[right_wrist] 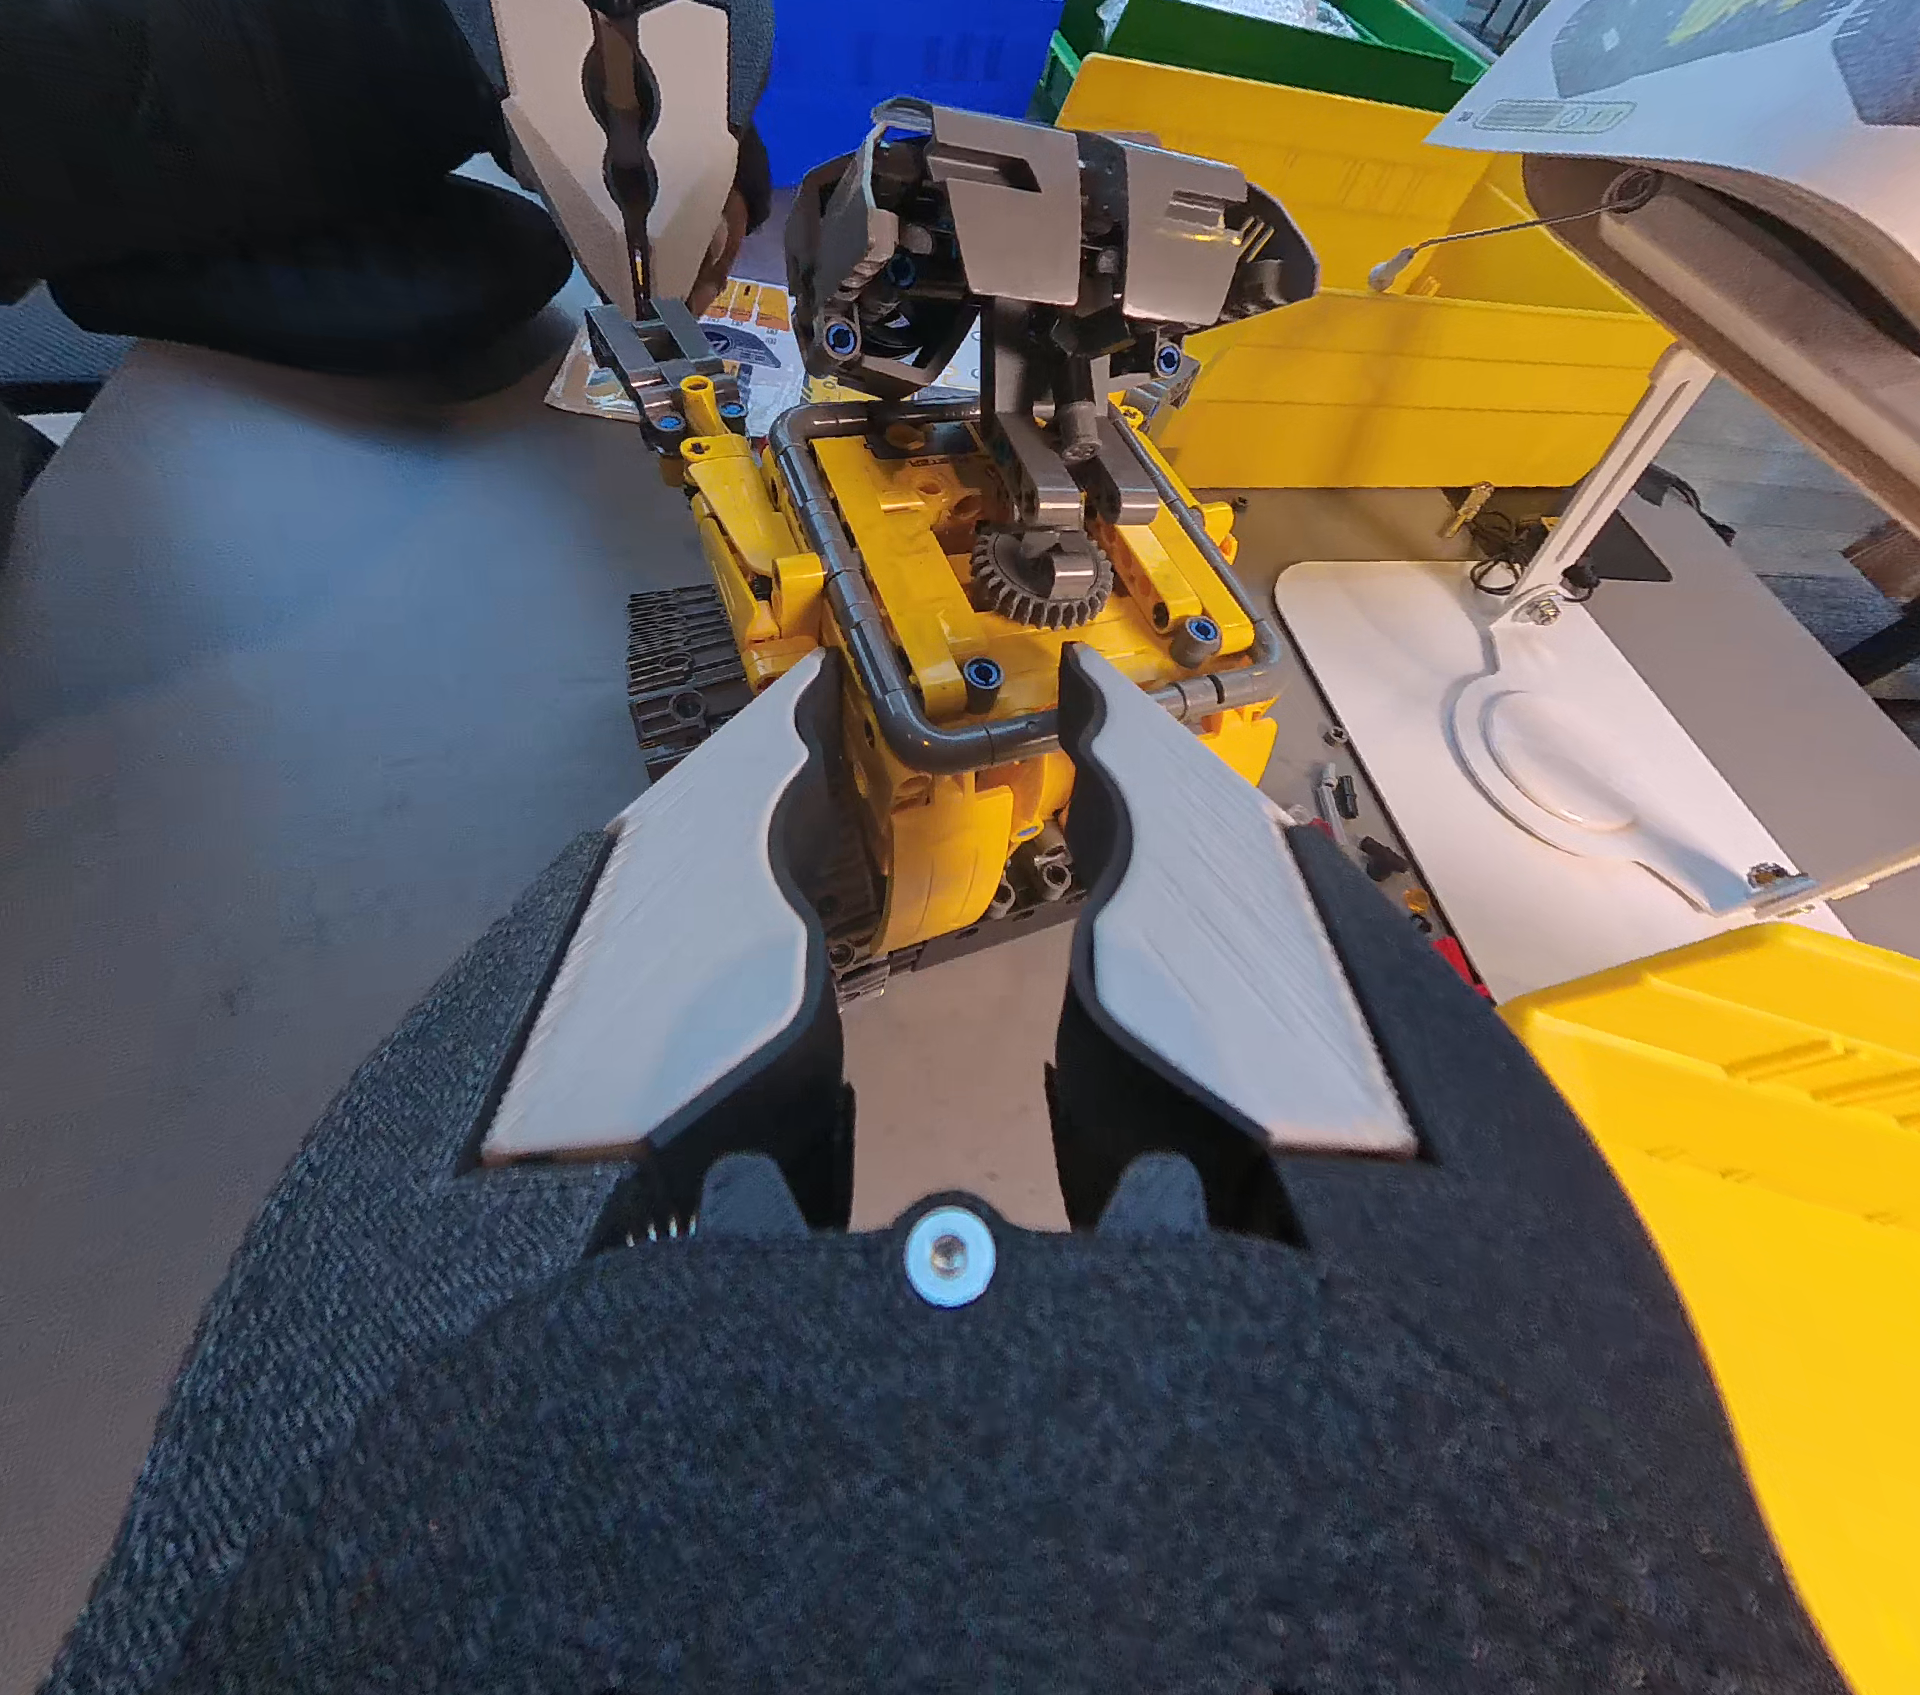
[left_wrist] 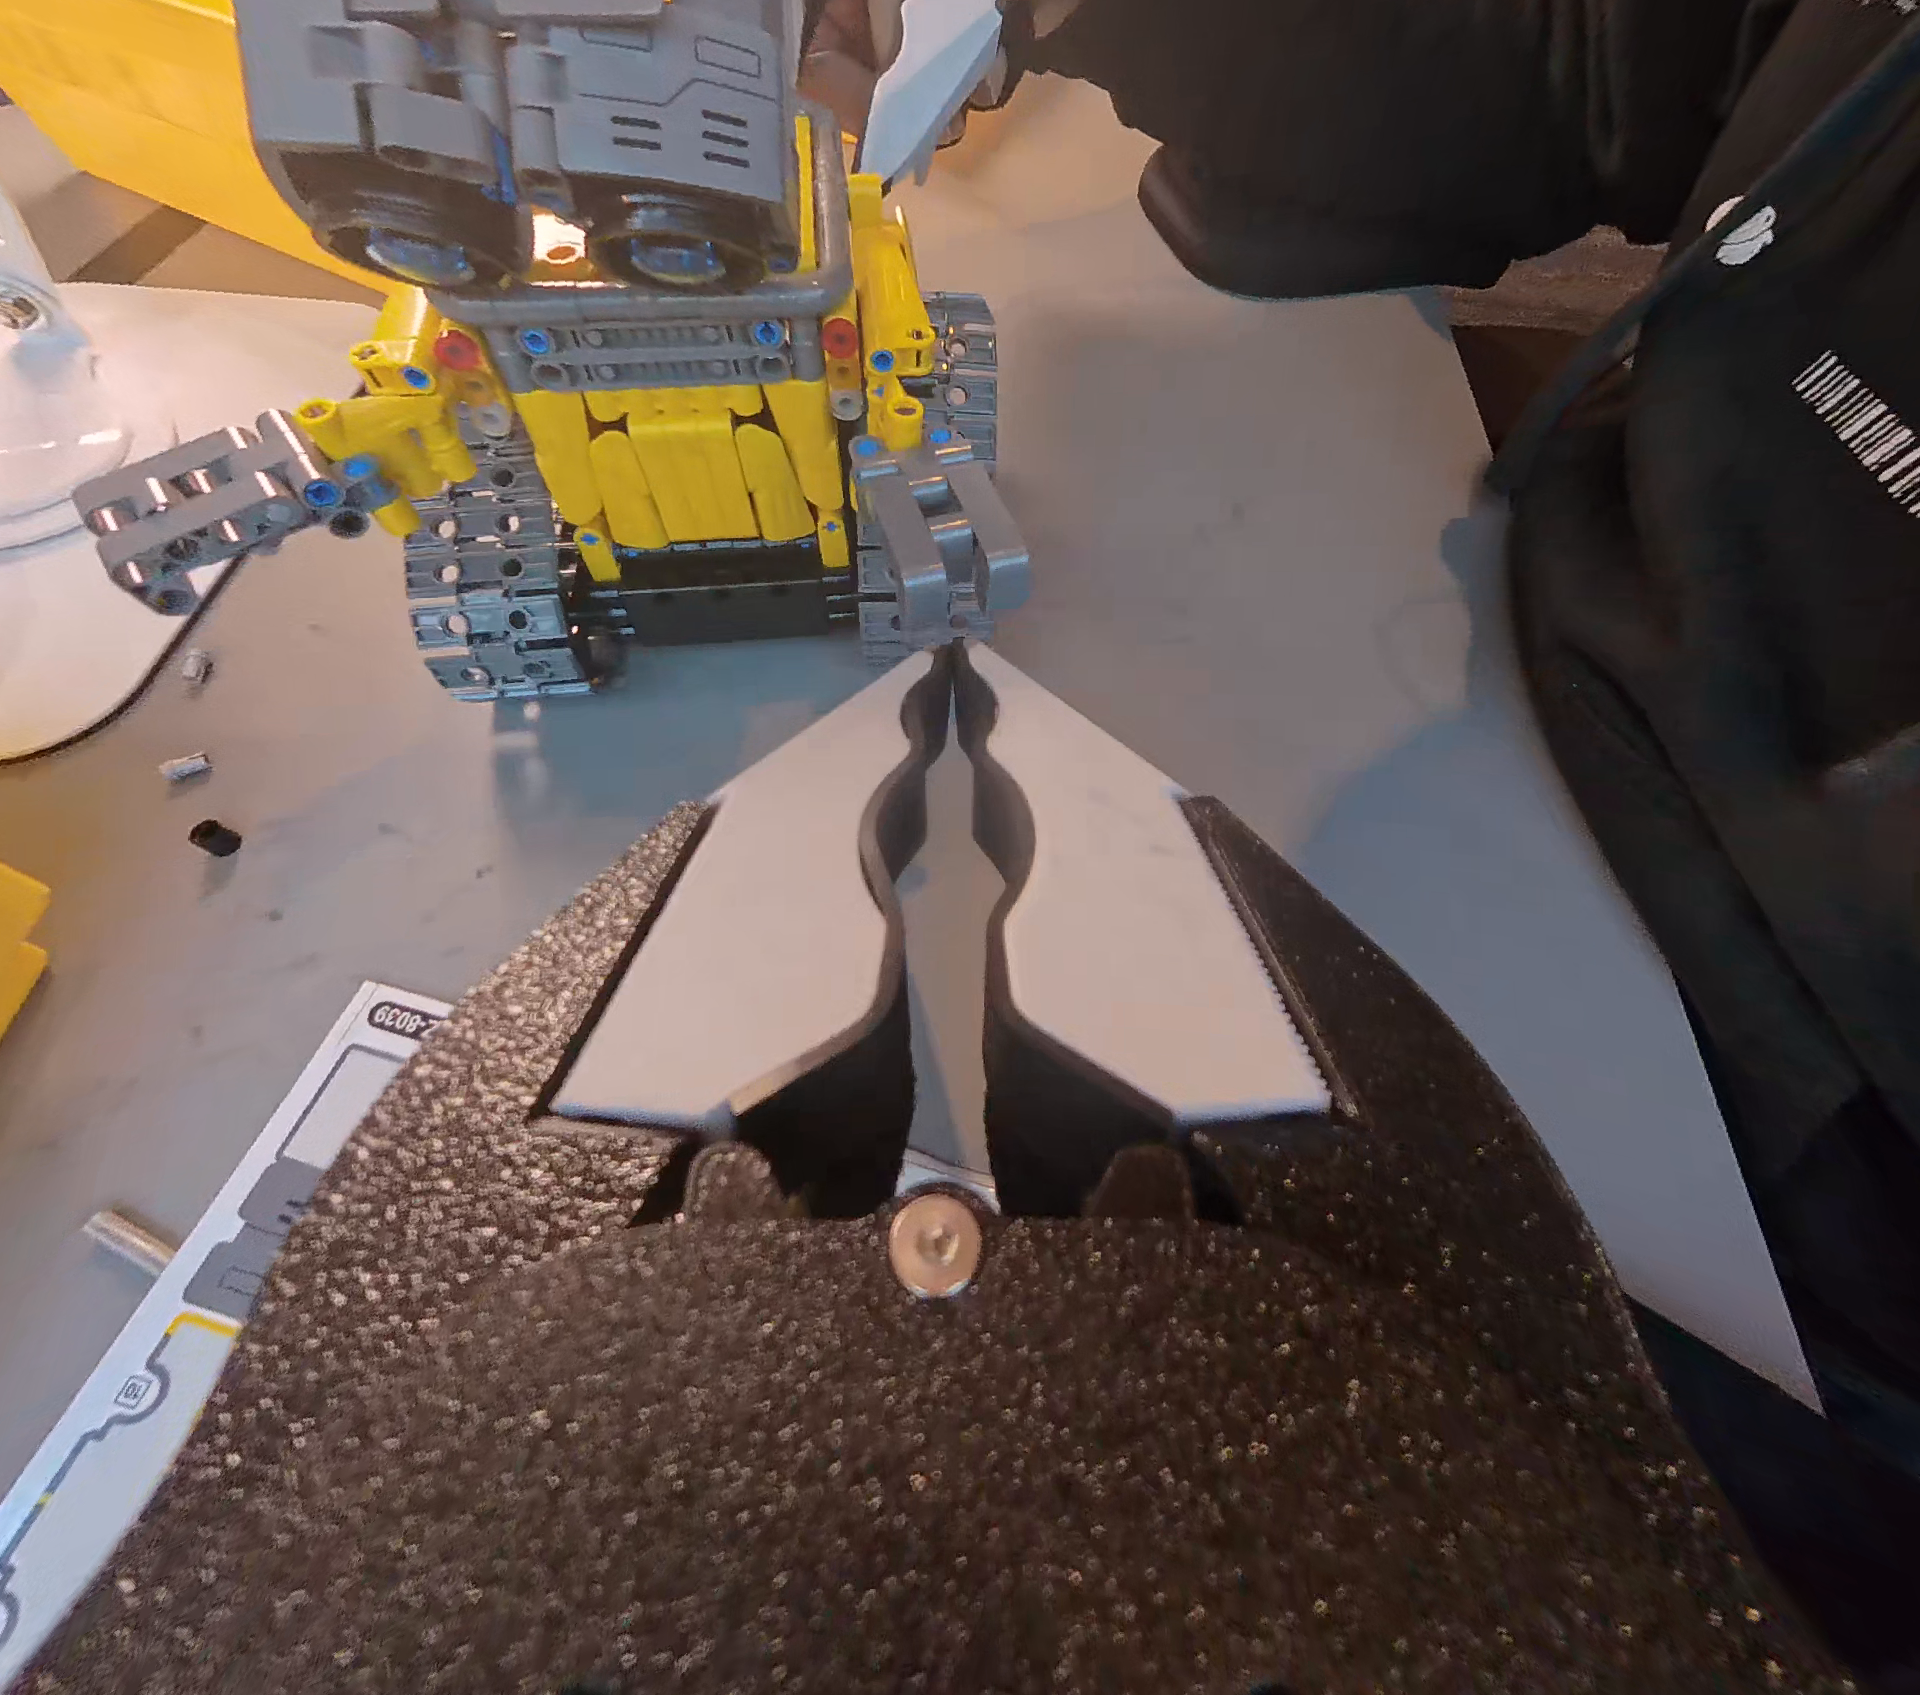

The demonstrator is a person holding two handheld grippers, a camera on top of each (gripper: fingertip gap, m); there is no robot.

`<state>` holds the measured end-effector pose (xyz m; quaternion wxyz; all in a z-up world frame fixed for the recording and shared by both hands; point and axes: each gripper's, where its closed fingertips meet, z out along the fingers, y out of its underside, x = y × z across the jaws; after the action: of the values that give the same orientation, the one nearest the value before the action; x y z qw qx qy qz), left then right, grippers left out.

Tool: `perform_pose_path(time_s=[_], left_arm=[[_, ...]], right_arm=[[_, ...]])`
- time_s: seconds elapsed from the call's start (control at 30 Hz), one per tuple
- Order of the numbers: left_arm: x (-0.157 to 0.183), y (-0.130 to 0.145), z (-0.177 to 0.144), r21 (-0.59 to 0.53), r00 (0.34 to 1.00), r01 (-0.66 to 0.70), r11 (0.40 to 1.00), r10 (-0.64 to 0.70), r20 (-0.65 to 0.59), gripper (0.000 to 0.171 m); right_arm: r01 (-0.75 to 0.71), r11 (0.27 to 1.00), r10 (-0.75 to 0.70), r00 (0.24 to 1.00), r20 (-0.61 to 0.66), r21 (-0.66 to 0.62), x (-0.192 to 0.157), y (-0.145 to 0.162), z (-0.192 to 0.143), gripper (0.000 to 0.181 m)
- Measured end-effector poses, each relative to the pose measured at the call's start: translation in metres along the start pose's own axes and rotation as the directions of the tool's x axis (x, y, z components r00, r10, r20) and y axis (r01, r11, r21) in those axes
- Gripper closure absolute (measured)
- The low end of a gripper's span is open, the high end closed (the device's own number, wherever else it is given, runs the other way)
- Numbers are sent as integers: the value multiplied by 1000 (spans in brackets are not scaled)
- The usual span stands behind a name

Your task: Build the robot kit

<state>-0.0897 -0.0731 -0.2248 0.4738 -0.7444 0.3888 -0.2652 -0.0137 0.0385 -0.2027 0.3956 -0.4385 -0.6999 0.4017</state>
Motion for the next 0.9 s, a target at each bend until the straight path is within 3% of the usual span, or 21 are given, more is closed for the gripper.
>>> perform_pose_path(time_s=[0.07, 0.17, 0.23, 0.27, 0.33, 0.53, 0.63, 0.77, 0.83, 0.9], left_arm=[[-7, -3, -2, 27, 999, -16, 1000, 15, 50, 169], [-3, -18, -1, 104, 999, -2, 995, -2, 35, 123], [3, -26, 9, 136, 1000, -1, 991, -1, 14, 112], [1, -27, 16, 130, 999, -14, 991, 9, 38, 115], [-6, -22, 26, 83, 993, -60, 995, 52, 103, 146], [-14, -20, 9, 108, 996, -22, 994, 12, 90, 148], [-5, -22, 5, 128, 1000, -14, 992, 11, 24, 145], [-38, -49, -31, 260, 997, 37, 965, -53, 57, 129], [-73, -47, -35, 163, 988, 4, 987, -29, 154, 125], [-98, -35, -24, -24, 982, -54, 998, 57, 177, 111]], right_arm=[[-1, 1000, 1, 1000, 1, 7, 0, 0, 0, 140], [-1, 1000, 1, 1000, 1, 9, 0, 0, 0, 140], [0, 1000, 0, 1000, 2, 11, 0, 0, 0, 140], [0, 1000, 0, 1000, 2, 14, 0, 0, 0, 140], [-1, 1000, 1, 1000, 7, 17, 0, 0, 0, 140], [-14, 999, 12, 999, 49, 43, -6, -4, 3, 146], [-16, 999, 14, 999, 52, 38, -6, -4, 2, 145], [-29, 999, 26, 998, 61, 44, -6, -3, -1, 145], [-27, 998, 24, 998, 66, 49, -6, -3, -1, 145], [-25, 998, 22, 997, 68, 55, -6, -3, 0, 145]])
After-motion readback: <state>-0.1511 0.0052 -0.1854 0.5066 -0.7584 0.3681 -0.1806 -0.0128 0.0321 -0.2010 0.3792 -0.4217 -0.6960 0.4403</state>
